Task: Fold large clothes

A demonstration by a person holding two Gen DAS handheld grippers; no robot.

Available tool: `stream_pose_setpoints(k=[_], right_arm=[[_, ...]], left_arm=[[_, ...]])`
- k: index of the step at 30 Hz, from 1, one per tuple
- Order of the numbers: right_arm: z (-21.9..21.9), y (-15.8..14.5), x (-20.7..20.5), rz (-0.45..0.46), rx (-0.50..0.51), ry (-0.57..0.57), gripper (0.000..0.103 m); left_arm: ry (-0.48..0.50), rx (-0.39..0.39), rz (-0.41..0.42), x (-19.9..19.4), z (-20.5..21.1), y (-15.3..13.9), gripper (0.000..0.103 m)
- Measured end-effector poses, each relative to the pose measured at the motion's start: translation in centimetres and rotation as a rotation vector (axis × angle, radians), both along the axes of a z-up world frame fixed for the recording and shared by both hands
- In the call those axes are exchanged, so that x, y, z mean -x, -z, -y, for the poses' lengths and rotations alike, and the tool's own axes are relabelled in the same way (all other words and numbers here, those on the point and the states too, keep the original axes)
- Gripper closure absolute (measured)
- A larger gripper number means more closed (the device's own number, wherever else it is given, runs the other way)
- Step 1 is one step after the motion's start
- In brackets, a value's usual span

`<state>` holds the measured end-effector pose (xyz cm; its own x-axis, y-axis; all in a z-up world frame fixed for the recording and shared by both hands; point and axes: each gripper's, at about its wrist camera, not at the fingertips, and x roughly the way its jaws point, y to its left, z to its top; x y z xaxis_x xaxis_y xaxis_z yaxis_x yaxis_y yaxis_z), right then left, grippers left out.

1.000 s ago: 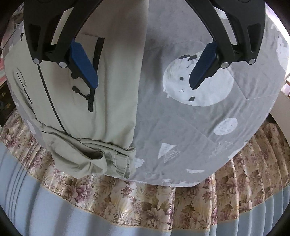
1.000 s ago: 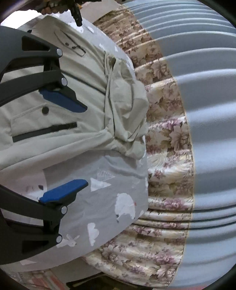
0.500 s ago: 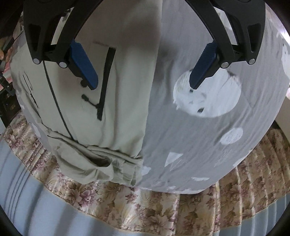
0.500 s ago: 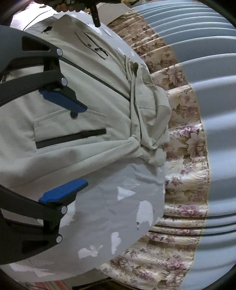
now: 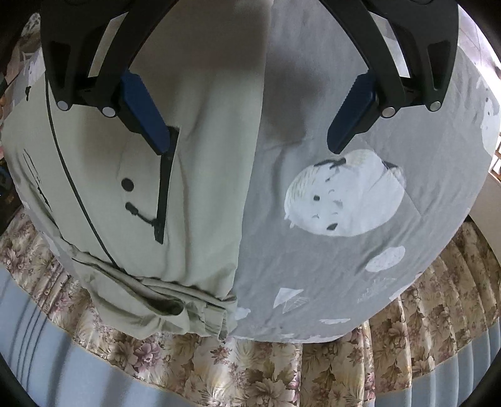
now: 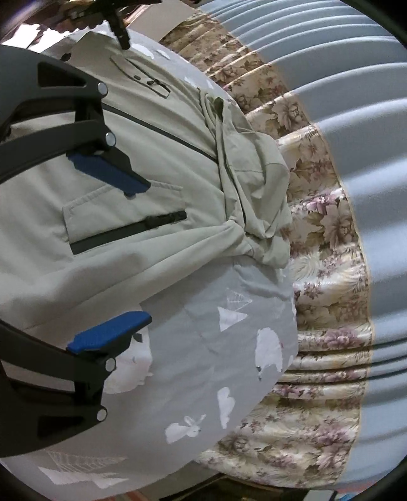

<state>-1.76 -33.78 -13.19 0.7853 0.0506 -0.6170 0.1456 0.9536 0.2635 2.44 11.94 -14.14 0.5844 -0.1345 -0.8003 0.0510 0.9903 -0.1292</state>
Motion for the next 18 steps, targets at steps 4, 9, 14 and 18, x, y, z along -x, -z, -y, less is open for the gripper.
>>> stream_pose_setpoints(k=[4,9,14,18], right_arm=[[-0.1,0.4,0.3,0.016,-0.025,-0.003,0.025],[0.1,0.9,0.6,-0.007,-0.009,0.005,0.025],[1.1,1.2,1.7,-0.027,0.005,0.027,0.025],[1.3,0.7,2.7,-0.021,0.064,0.066,0.025]], left_arm=[[-0.003,-0.012,-0.014,0.3,0.0,0.8,0.003],[-0.011,0.037,0.016,0.6,-0.8,1.0,0.003],[-0.017,0.055,0.035,0.6,-1.2,0.5,0.003],[0.005,0.030,0.045,1.0,-0.8,0.1,0.003]])
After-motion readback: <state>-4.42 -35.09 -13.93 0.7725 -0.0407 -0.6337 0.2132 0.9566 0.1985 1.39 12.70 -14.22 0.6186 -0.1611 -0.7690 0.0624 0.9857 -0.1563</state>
